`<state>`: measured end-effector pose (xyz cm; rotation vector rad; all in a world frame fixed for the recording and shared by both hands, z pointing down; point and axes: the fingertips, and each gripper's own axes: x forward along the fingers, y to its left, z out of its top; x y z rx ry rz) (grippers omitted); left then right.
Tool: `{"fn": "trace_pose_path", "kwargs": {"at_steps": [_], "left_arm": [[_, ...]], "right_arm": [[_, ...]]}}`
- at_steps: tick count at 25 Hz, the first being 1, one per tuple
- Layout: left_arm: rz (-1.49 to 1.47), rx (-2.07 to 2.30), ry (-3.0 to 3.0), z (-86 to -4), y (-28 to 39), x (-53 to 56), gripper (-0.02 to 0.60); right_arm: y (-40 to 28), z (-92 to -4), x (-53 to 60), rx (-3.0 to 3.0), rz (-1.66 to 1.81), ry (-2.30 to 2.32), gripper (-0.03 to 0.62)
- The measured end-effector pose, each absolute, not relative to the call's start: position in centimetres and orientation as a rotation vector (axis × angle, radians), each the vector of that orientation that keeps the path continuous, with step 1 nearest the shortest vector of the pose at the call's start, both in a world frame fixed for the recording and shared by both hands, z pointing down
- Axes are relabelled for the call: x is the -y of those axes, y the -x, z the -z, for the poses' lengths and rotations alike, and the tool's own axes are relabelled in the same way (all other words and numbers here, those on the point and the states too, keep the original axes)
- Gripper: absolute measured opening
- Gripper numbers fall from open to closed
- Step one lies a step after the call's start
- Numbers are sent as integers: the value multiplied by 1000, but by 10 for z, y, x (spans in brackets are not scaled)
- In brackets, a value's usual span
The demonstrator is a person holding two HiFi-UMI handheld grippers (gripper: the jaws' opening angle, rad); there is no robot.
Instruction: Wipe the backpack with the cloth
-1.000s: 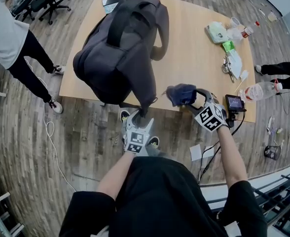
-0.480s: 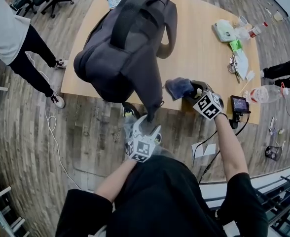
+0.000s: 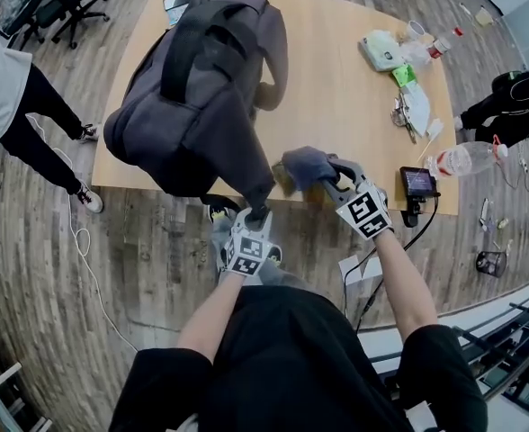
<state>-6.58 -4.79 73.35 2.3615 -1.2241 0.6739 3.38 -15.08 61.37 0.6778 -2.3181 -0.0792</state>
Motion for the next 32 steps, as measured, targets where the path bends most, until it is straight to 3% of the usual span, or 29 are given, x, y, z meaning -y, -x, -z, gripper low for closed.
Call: {"fn": "trace_pose_path", "kwargs": {"at_steps": [7, 18, 26, 32], "left_arm": [[-381, 1020, -2332, -703, 58, 7, 68], [-533, 1034, -2462, -676, 52, -52, 67], [-545, 913, -2531, -665, 36, -80, 66], [-539, 840, -2551, -661, 21, -98, 64]], "right_arm": [[15, -603, 29, 2435, 162, -463, 120], [104, -572, -6, 2660, 36, -699, 120], [133, -422, 66, 2915, 252, -1121, 117], [155, -287, 116, 2981, 633, -1135, 117]]}}
